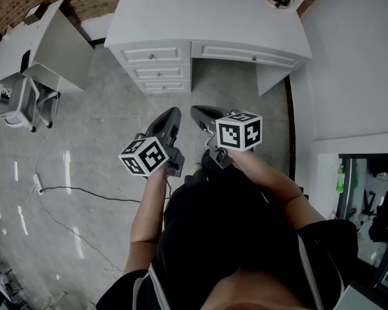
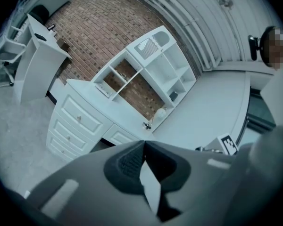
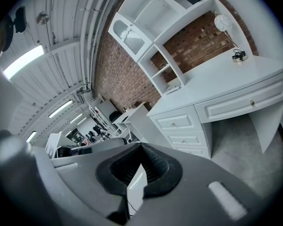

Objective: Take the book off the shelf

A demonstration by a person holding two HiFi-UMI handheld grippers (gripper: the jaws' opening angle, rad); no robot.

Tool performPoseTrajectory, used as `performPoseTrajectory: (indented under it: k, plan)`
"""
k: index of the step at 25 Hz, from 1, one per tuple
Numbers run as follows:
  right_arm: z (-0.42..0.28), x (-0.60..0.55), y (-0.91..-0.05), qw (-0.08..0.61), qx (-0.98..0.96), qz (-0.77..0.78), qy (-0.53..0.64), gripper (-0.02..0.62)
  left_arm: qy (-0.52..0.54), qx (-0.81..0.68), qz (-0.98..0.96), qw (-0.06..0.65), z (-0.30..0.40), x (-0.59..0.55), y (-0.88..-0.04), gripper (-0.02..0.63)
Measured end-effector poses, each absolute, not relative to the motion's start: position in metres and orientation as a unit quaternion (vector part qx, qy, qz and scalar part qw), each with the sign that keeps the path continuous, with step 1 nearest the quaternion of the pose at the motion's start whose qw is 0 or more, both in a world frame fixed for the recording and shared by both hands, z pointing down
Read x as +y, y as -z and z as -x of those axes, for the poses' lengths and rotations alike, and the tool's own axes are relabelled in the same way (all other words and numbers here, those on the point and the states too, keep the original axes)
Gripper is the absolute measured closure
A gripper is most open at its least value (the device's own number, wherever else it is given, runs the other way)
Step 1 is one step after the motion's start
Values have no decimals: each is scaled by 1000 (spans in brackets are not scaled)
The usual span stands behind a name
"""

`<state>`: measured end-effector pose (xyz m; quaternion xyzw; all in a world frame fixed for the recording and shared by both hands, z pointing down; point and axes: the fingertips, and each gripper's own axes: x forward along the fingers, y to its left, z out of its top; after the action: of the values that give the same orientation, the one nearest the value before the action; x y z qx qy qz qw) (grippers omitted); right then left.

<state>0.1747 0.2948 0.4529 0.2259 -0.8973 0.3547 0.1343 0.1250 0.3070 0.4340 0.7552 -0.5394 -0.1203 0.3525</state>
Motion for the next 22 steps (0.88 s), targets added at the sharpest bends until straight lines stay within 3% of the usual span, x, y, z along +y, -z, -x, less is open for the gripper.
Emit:
performPoseTrajectory:
  k: [22]
  plan:
    - [-150, 161, -448, 155, -927, -166, -297, 597, 89, -603, -740, 284, -110, 174, -425, 603]
